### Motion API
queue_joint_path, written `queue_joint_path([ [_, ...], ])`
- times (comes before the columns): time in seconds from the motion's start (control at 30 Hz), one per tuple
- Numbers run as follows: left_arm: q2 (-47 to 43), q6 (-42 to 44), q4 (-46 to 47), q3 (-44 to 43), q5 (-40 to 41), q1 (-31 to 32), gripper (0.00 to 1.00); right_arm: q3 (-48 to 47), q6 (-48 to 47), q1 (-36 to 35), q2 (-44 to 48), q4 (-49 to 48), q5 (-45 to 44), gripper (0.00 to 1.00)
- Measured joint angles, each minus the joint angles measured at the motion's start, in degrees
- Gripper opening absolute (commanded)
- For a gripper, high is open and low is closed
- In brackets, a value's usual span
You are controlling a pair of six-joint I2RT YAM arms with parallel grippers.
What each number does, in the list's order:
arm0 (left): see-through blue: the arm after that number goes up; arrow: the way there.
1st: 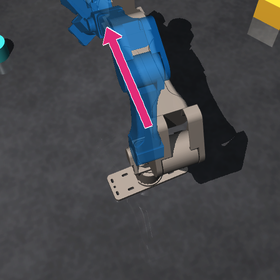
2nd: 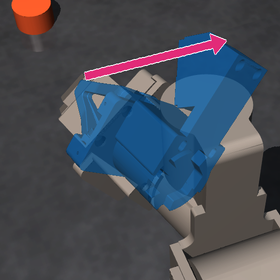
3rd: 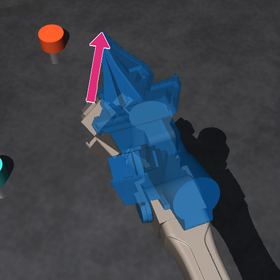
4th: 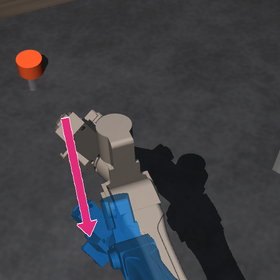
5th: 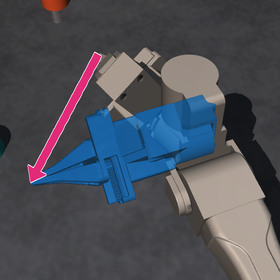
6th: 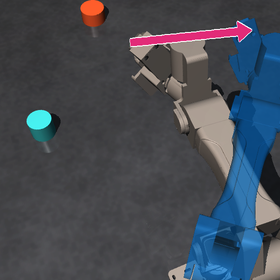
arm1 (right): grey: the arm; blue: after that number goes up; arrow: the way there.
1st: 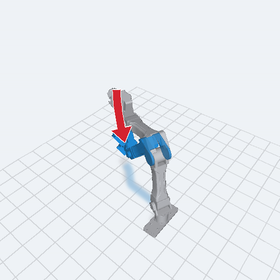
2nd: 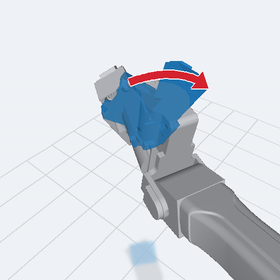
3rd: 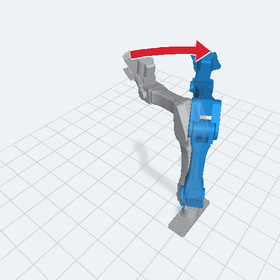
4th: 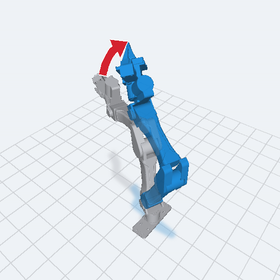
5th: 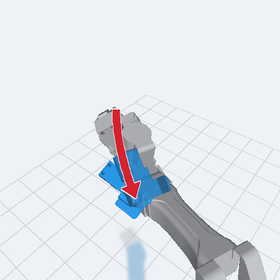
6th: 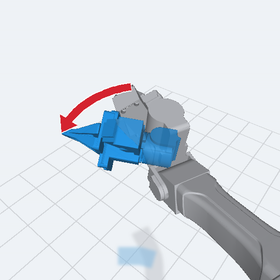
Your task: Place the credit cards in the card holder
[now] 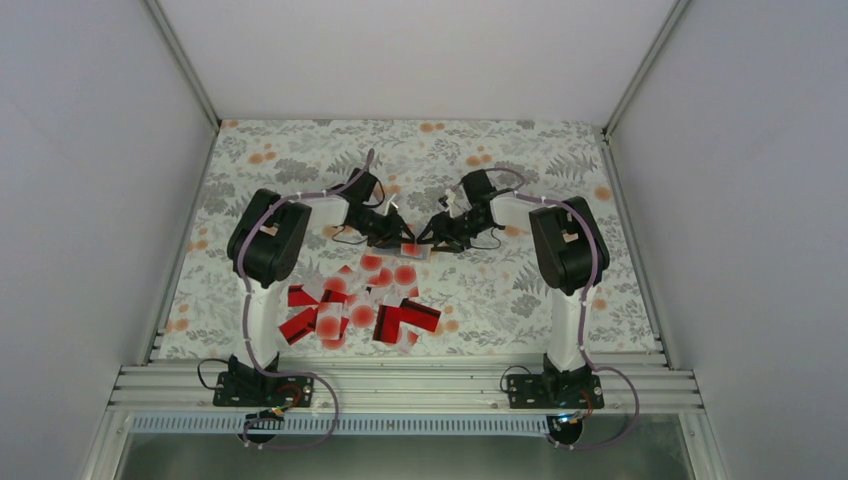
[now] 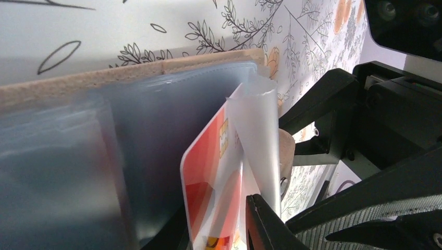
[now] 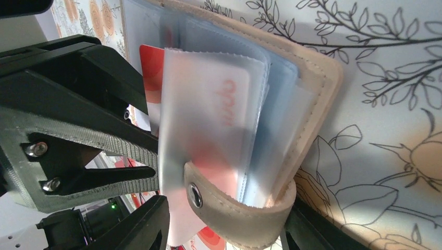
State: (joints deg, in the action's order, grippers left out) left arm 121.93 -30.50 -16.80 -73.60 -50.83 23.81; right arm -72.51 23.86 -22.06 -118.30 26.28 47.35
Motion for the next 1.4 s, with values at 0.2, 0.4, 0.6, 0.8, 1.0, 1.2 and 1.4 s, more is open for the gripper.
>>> queue_joint_path([
  [0.2, -0.11, 1.38, -2.38, -0.98, 1.07, 0.04, 0.30, -0.13, -0.13, -0.07, 0.13, 0.15, -0.13, 0.56],
  [0.4, -0.87, 3.19, -6.69, -3.08, 4.55, 0.15, 0.47, -0.37, -0.79, -0.33, 0.59, 1.16, -1.29, 0.58],
  [0.6, -1.33, 4.81, -9.18, -4.48, 5.77, 0.33, 0.66, -0.37, -1.57, -0.22, 1.62, 3.23, -3.39, 0.59],
  [0.8, -1.40, 5.81, -11.69, -6.47, 6.95, 0.87, 0.76, -0.35, -2.29, 0.11, 2.60, 5.11, -5.92, 0.59],
  [1.0, -1.40, 6.19, -16.04, -9.75, 12.92, 2.84, 0.83, -0.17, -2.51, 0.35, 3.45, 6.25, -8.09, 0.59],
  [1.2, -1.40, 5.92, -18.51, -11.89, 17.20, 4.55, 0.98, 0.92, -2.58, 0.72, 4.96, 6.38, -9.38, 0.59],
  [1.4, -0.24, 5.25, -22.80, -15.87, 22.45, 6.64, 1.00, 3.63, -2.40, 1.05, 6.43, 5.75, -9.33, 0.58],
])
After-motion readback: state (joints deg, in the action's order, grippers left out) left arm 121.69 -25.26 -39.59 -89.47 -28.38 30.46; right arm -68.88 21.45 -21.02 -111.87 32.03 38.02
